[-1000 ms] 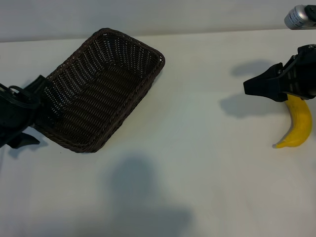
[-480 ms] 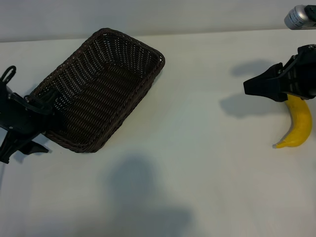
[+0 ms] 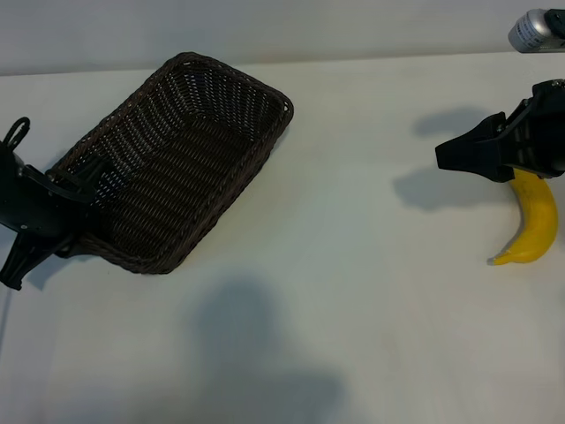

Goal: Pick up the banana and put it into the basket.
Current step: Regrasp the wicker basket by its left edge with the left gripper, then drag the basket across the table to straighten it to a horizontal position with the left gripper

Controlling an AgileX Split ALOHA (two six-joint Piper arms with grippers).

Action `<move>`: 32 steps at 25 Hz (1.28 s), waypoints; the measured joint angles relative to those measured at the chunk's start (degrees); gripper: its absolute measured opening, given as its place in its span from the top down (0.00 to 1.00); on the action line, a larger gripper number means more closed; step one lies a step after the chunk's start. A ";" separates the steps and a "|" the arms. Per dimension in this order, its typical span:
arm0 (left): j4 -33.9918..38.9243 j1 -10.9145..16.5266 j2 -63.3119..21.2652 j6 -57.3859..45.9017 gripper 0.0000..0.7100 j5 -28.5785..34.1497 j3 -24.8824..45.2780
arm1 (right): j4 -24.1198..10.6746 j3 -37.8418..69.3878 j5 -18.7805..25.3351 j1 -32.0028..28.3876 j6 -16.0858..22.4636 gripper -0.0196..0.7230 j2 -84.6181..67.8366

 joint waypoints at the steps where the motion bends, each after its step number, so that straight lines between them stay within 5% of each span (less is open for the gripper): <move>1: -0.14 0.00 0.00 0.00 0.77 -0.02 0.00 | 0.00 0.00 0.00 0.00 0.00 0.21 0.00; 13: -0.31 0.00 0.00 1.47 0.77 1.30 -0.99 | 0.00 0.00 0.00 0.00 0.00 0.21 0.00; 20: -1.57 0.00 0.06 6.68 0.78 6.97 -7.58 | 0.00 0.00 0.00 0.00 0.00 0.21 0.00; 32: -2.82 0.00 1.94 29.76 0.78 19.13 -23.41 | 0.00 0.00 0.00 0.00 0.06 0.21 0.00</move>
